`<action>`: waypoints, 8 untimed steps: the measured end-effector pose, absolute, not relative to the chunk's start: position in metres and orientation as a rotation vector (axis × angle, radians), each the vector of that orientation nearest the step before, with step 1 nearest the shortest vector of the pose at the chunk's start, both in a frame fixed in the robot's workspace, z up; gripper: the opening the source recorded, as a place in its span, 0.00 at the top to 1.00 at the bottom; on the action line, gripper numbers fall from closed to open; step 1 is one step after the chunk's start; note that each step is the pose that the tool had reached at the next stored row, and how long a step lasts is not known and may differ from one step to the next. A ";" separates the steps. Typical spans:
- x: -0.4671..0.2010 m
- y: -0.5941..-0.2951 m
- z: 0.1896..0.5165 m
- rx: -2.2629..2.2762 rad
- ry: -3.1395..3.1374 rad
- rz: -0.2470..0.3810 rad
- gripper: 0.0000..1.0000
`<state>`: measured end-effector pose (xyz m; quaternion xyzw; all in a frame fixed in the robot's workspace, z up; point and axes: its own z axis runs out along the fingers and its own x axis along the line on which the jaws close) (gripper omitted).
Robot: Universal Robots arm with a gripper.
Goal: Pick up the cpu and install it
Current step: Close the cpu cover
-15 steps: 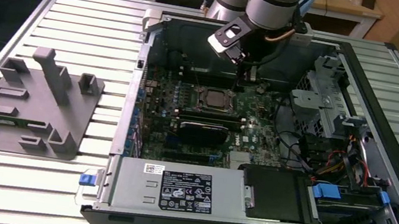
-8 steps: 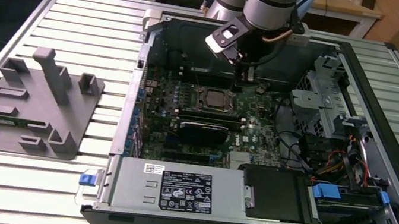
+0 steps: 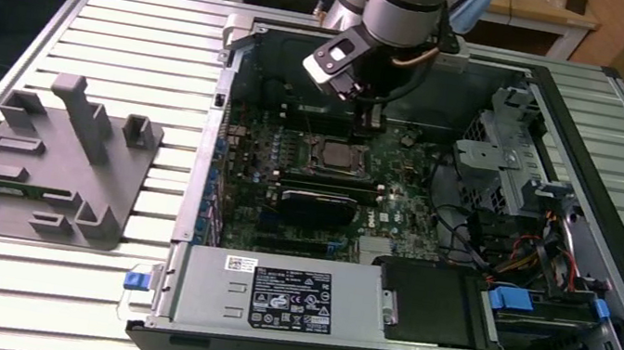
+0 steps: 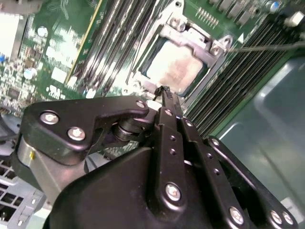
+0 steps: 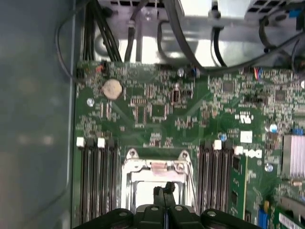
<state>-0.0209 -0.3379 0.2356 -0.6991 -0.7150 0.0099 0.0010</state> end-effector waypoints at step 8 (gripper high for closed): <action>-0.026 -0.339 0.235 -2.194 -2.245 0.031 0.89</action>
